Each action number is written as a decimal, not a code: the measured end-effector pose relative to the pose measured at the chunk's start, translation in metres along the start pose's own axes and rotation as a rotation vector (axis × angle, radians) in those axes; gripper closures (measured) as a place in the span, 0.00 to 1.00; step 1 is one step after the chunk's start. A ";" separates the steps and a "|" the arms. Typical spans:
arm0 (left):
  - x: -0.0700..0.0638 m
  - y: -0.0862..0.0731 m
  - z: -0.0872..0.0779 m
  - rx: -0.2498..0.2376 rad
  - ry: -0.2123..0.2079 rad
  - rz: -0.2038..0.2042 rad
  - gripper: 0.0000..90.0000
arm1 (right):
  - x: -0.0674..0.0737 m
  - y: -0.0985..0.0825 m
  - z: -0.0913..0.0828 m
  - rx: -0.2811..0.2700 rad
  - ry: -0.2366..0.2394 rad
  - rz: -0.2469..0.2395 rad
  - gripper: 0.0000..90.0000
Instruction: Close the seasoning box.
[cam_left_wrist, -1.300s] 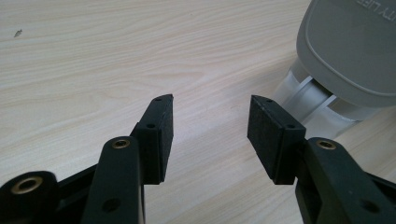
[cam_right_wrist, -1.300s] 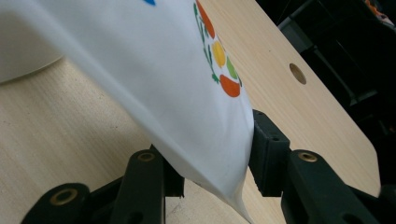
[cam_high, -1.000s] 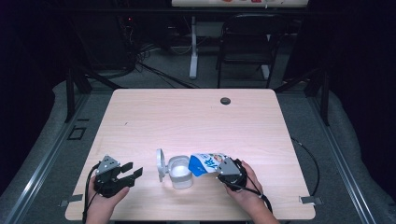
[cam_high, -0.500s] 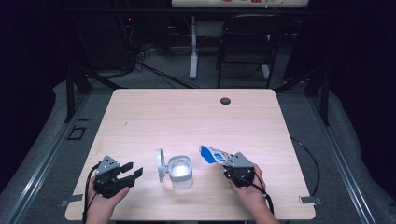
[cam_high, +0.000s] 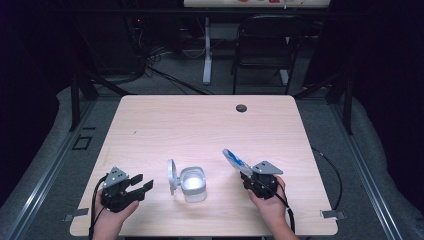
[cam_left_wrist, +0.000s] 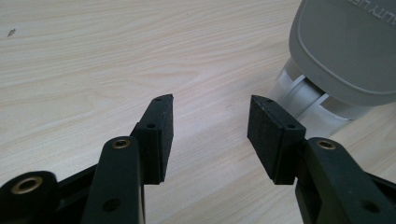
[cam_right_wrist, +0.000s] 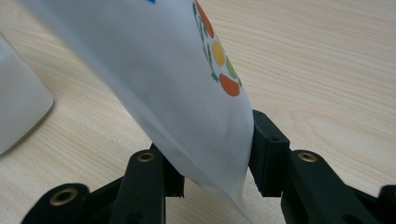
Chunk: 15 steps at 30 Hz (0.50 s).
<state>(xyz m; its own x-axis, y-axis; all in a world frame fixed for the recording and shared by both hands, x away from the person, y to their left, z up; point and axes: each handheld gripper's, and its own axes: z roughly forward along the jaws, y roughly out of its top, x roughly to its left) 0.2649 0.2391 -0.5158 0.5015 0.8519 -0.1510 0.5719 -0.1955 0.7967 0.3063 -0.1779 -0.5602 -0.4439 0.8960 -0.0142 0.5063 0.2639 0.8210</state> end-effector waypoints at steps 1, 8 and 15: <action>0.000 0.000 0.000 0.001 0.000 0.001 0.57 | 0.000 0.000 0.000 0.007 0.001 -0.003 0.69; 0.001 0.000 0.000 0.016 -0.001 0.004 0.57 | 0.003 -0.003 0.006 0.018 0.014 0.014 0.69; 0.001 -0.001 0.001 0.019 0.001 0.002 0.57 | -0.001 -0.004 0.009 0.032 0.040 0.070 0.68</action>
<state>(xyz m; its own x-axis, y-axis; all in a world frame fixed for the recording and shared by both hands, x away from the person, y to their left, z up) 0.2652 0.2393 -0.5170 0.5025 0.8517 -0.1489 0.5829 -0.2065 0.7859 0.3113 -0.1763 -0.5691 -0.4353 0.8979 0.0661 0.5606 0.2128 0.8003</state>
